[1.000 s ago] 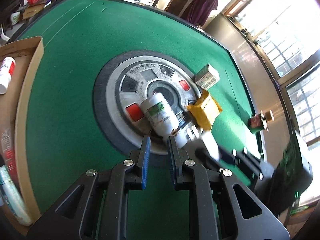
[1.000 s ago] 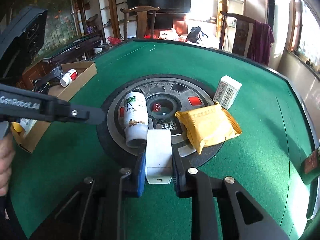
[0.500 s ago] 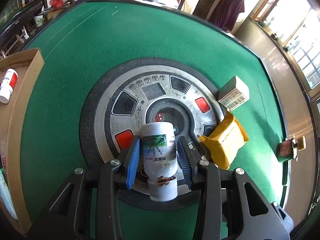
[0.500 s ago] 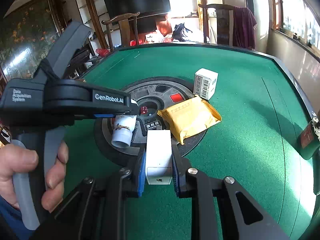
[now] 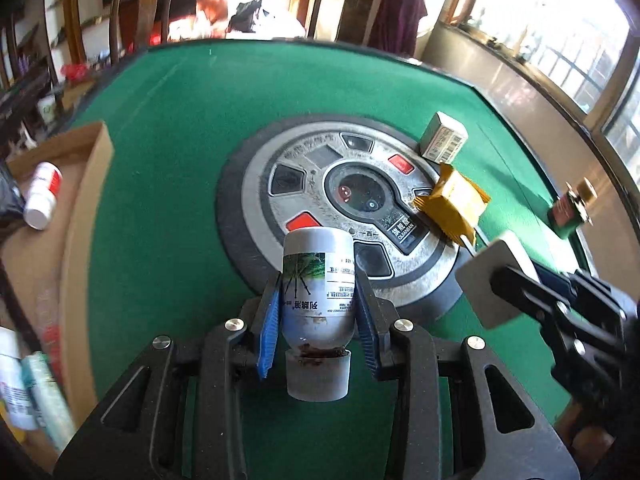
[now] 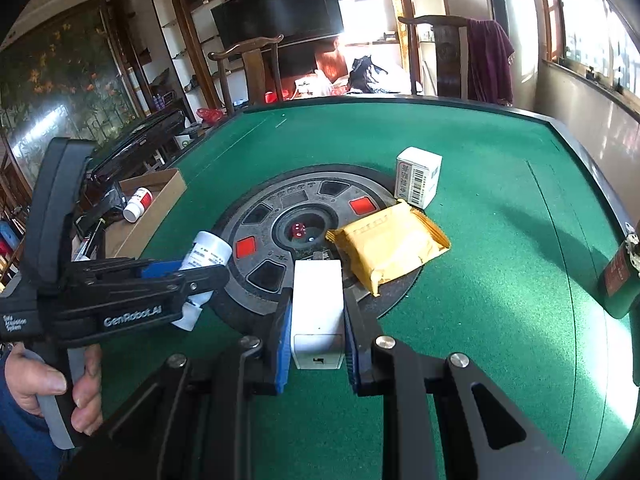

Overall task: Organize objects
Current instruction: 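Grasp the large green-labelled white bottle with the left gripper while the right grasps the small white box, then carry the white bottle and small white box into the cardboard box and lower them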

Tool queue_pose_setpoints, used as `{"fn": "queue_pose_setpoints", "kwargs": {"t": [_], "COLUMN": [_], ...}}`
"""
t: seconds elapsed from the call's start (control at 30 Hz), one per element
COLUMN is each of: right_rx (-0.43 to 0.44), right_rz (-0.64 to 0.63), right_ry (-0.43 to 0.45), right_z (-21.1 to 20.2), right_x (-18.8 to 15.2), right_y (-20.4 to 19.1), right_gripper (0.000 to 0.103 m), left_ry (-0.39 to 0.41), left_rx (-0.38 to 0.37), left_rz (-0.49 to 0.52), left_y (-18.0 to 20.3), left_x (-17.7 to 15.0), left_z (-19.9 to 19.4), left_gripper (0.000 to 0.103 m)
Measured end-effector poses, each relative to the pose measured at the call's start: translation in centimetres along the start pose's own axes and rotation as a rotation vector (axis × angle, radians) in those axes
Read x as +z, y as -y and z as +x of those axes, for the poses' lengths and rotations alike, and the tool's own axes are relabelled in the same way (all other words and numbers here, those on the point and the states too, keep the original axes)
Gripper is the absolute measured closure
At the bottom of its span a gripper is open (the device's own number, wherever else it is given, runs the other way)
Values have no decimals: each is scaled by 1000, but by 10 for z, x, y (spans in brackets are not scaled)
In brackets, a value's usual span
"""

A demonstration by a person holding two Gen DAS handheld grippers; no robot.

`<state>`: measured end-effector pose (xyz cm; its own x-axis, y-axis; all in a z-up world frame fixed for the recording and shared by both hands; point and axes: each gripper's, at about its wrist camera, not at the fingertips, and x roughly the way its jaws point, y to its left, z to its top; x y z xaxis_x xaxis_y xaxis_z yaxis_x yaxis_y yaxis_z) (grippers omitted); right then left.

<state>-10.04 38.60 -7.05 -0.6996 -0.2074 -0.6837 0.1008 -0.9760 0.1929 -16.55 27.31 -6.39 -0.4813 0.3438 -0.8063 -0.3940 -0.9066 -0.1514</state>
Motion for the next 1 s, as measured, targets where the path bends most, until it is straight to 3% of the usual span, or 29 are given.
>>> {"fn": "queue_pose_setpoints", "kwargs": {"t": [0.2, 0.3, 0.43, 0.77, 1.0], "right_rx": [-9, -6, -2, 40, 71], "right_rz": [-25, -8, 4, 43, 26], "right_ry": [49, 52, 60, 124, 125], "right_z": [-7, -7, -8, -22, -18], "right_x": [-2, -1, -2, 0, 2], "right_y": [-18, -26, -41, -80, -116], "right_gripper": [81, 81, 82, 82, 82], "left_ry": [147, 180, 209, 349, 437], "left_rx": [17, 29, 25, 102, 161], "left_rz": [90, 121, 121, 118, 58], "left_y": [-9, -7, -8, -14, -48], "left_x": [-17, -21, -20, -21, -29], "left_z": [-45, -53, -60, -93, -124], "left_gripper": [69, 69, 69, 69, 69]}}
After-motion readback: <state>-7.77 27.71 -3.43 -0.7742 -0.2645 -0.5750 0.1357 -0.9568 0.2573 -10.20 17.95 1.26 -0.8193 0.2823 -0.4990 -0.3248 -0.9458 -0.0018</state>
